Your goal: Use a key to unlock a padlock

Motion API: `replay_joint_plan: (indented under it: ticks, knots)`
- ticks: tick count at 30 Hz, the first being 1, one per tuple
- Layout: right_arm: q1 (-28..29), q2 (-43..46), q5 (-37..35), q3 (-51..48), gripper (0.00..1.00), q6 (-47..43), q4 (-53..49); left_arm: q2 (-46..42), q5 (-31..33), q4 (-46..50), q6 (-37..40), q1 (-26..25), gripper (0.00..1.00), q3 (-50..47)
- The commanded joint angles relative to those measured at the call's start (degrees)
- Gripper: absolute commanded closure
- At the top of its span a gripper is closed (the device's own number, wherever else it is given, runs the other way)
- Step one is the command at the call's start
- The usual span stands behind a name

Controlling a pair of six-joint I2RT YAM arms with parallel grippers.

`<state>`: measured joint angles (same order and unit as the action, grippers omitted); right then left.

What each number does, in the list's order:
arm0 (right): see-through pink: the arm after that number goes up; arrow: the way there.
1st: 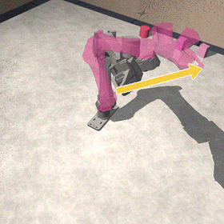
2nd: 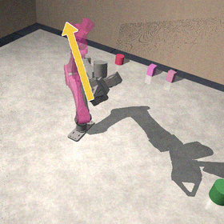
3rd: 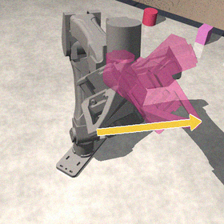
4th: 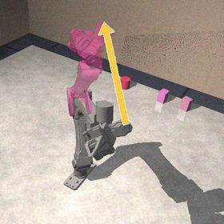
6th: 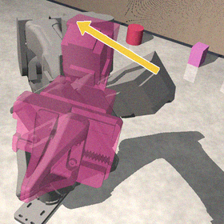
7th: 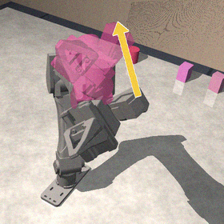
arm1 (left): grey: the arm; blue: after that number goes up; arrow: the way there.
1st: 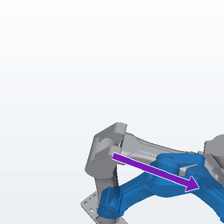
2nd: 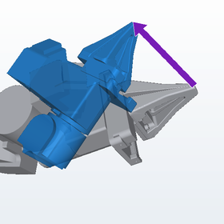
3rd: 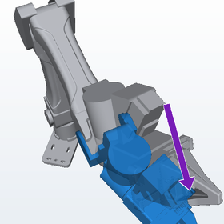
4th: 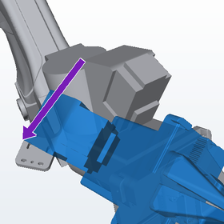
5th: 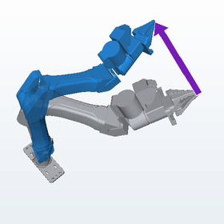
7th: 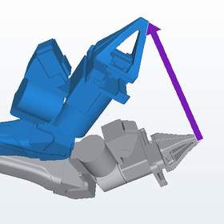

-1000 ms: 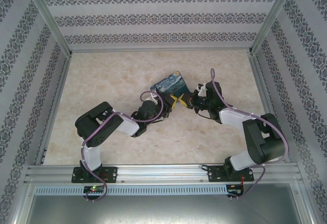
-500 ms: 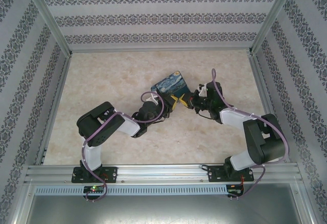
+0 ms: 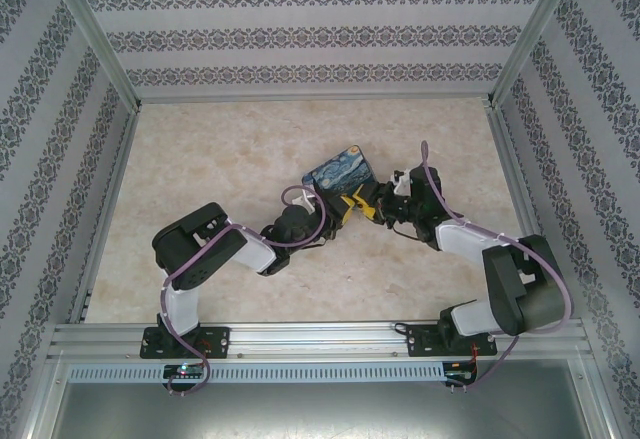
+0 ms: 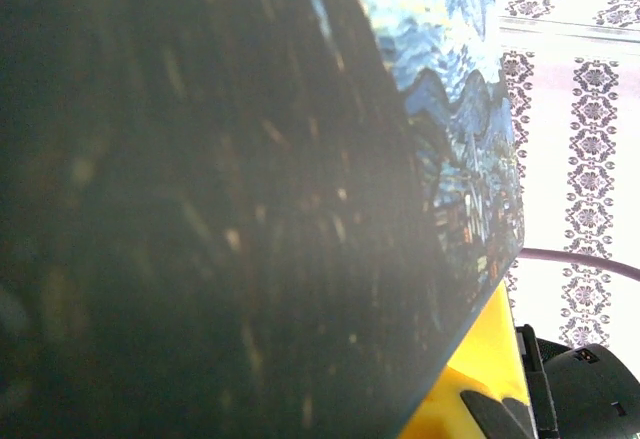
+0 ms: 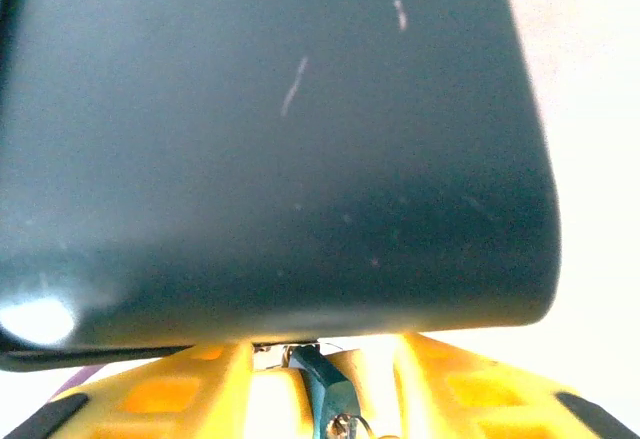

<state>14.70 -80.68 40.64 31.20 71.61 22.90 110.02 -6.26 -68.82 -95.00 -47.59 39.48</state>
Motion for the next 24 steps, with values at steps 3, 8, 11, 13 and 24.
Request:
replay_joint_plan:
  ticks: [3, 8, 11, 13, 24]
  knots:
    - [-1.4, 3.1, 0.9, -2.3, 0.51, -1.5, 2.7, 0.3, -3.6, -2.5, 0.5, -1.4, 1.0, -1.3]
    - [-2.9, 5.2, 1.6, -4.9, 0.5, -1.8, 2.1, 0.2, -3.7, -2.5, 0.5, -1.1, 1.0, -1.7]
    - [-3.3, 6.1, 2.1, -5.8, 0.52, -1.8, 2.0, 0.3, -3.8, -2.5, 0.5, -1.0, 1.0, -1.7]
    - [-3.4, 6.6, 2.3, -6.2, 0.55, -1.7, 1.9, 0.4, -4.0, -2.5, 0.5, -1.0, 1.0, -1.7]
    - [-2.6, 6.5, 2.3, -7.9, 0.72, -1.0, 2.8, 0.8, -4.3, -2.8, 0.3, -0.9, 1.0, -1.2]
